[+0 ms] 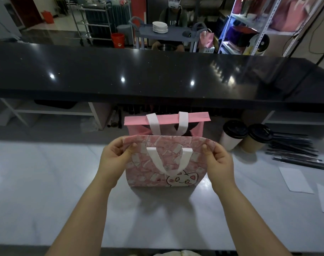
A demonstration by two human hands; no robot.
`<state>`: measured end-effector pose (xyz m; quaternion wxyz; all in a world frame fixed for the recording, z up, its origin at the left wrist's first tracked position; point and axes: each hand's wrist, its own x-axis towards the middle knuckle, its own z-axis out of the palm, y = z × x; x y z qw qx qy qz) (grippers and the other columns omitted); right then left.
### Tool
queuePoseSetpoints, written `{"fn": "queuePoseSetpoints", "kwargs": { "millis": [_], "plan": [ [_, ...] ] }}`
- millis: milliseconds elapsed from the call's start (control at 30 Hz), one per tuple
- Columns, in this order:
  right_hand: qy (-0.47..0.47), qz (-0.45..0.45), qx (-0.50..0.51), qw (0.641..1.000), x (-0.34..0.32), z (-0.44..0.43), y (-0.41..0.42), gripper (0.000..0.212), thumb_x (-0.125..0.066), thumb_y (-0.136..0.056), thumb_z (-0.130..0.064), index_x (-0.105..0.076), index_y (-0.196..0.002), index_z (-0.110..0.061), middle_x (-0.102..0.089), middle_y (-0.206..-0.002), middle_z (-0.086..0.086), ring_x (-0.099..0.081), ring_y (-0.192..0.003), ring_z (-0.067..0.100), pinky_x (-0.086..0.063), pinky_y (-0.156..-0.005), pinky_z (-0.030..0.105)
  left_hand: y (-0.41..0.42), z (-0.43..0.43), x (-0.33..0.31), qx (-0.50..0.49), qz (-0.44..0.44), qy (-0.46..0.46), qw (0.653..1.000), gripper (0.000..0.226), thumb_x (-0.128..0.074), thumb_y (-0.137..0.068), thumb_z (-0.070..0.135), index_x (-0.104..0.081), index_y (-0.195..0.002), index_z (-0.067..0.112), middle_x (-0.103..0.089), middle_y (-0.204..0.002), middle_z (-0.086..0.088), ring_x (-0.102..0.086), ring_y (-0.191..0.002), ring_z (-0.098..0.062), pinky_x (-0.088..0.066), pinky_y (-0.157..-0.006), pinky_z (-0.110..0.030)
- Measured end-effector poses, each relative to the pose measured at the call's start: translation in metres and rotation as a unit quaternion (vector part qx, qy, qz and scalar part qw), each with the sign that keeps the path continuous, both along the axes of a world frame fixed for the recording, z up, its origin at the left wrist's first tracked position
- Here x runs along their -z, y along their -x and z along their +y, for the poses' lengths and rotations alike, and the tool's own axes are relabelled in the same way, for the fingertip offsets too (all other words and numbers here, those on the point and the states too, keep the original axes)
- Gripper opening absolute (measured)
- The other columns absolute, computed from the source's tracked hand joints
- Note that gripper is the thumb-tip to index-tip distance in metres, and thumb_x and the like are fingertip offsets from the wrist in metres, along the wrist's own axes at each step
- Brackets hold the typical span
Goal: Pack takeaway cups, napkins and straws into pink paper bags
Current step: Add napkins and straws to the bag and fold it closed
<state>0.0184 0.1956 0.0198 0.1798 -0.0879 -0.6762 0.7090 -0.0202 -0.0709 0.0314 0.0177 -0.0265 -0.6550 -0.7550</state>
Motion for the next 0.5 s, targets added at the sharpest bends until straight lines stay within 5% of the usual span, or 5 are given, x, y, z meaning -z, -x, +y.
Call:
{"fn": "queuePoseSetpoints", "kwargs": {
  "millis": [500],
  "plan": [
    [0.035, 0.039, -0.071, 0.996, -0.004, 0.019, -0.008, 0.003, -0.068, -0.080, -0.023, -0.067, -0.078, -0.021, -0.071, -0.078, -0.004, -0.067, -0.075, 0.011, -0.055, -0.065, 0.024, -0.007, -0.006, 0.005, -0.026, 0.007, -0.024, 0.999, 0.012, -0.072, -0.073, 0.022, -0.078, -0.084, 0.023, -0.075, -0.084, 0.000, -0.070, -0.081, -0.014, -0.056, -0.063, -0.021]
  ]
}}
